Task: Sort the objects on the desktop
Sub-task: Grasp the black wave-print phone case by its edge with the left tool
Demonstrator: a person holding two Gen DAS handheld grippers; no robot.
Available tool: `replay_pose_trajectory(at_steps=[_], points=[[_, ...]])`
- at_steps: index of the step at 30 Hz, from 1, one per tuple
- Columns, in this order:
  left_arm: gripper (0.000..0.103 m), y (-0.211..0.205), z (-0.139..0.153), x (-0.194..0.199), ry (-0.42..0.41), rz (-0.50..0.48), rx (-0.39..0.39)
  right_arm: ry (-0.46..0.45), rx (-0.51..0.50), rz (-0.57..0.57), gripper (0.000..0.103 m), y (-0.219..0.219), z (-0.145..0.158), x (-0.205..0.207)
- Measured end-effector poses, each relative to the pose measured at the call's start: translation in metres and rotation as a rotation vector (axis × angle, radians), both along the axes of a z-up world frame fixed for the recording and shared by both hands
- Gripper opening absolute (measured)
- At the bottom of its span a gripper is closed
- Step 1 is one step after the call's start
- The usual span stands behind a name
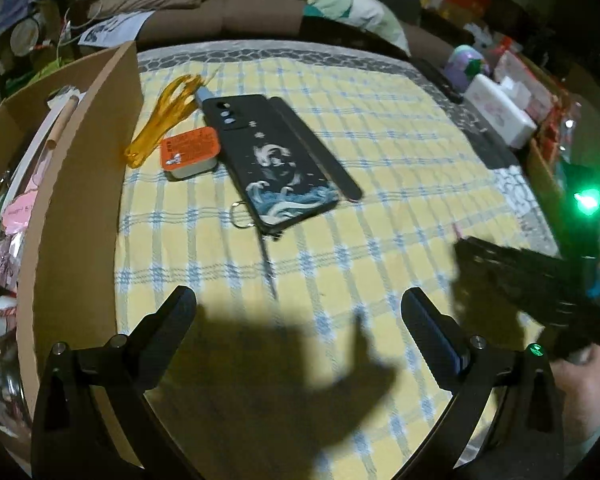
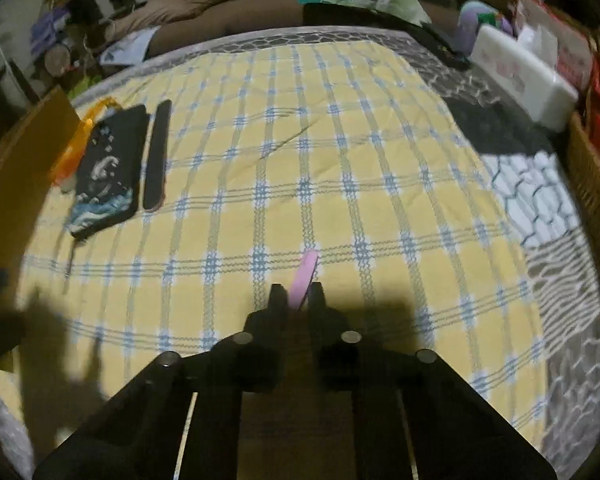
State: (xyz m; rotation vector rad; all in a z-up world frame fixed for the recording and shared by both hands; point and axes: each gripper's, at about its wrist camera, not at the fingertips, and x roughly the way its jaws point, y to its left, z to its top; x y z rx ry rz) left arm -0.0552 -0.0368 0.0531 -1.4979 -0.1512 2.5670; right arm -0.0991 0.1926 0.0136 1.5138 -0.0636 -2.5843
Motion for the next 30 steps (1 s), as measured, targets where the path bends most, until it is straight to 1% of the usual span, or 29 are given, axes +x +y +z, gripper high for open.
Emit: replay_pose_trajectory(at_steps=[1,3,5,8,11,12,13,14,15,16,18,19,20,21,22,23,25,30], points=[[0.103,-0.003,-0.003,-0.003,-0.005,0.007,-0.009,-0.006,-0.035,-0.011,0.006,0.007,0.000,0.000],[0.103,-0.006,-0.007,-0.008,-0.009,0.013,-0.019,-0.006,-0.088,-0.028,0.006,0.017,0.002,0.002],[0.103,-0.007,-0.011,-0.012,-0.012,0.011,-0.021,-0.001,-0.115,-0.038,0.005,0.024,0.007,0.005],[0.103,-0.005,-0.017,-0.017,-0.011,0.007,-0.035,0.010,-0.185,-0.046,0.006,0.032,0.017,0.008],[0.101,-0.007,-0.022,-0.025,-0.003,0.018,-0.030,0.020,-0.265,-0.049,0.006,0.035,0.032,0.010],[0.095,-0.009,-0.023,-0.028,-0.003,0.028,-0.026,0.023,-0.287,-0.045,0.006,0.034,0.037,0.010],[0.086,-0.011,-0.027,-0.032,-0.009,0.042,-0.032,0.030,-0.311,-0.038,0.006,0.034,0.044,0.011],[0.079,-0.013,-0.029,-0.036,-0.015,0.052,-0.039,0.038,-0.323,-0.033,0.006,0.032,0.049,0.011],[0.069,-0.014,-0.033,-0.039,-0.021,0.063,-0.052,0.047,-0.334,-0.027,0.006,0.031,0.054,0.011],[0.062,-0.014,-0.037,-0.043,-0.026,0.072,-0.072,0.054,-0.349,-0.020,0.006,0.029,0.059,0.011],[0.062,-0.012,-0.041,-0.047,-0.017,0.072,-0.101,0.058,-0.372,-0.008,0.006,0.025,0.063,0.011],[0.056,-0.010,-0.041,-0.048,-0.004,0.073,-0.117,0.056,-0.379,0.000,0.006,0.023,0.064,0.011],[0.053,-0.006,-0.041,-0.047,0.009,0.067,-0.133,0.054,-0.382,0.009,0.006,0.021,0.064,0.010],[0.045,-0.002,-0.040,-0.047,0.021,0.058,-0.145,0.051,-0.382,0.017,0.006,0.018,0.064,0.009],[0.024,0.003,-0.041,-0.047,0.035,0.035,-0.148,0.047,-0.382,0.022,0.006,0.016,0.062,0.008],[0.013,0.007,-0.041,-0.046,0.039,0.020,-0.151,0.041,-0.384,0.027,0.006,0.015,0.061,0.008],[0.005,0.014,-0.040,-0.042,0.050,0.016,-0.185,0.034,-0.387,0.031,0.006,0.012,0.059,0.008],[0.004,0.011,-0.038,-0.023,-0.026,-0.007,0.007,0.028,-0.404,0.052,0.006,0.006,0.060,0.009]])
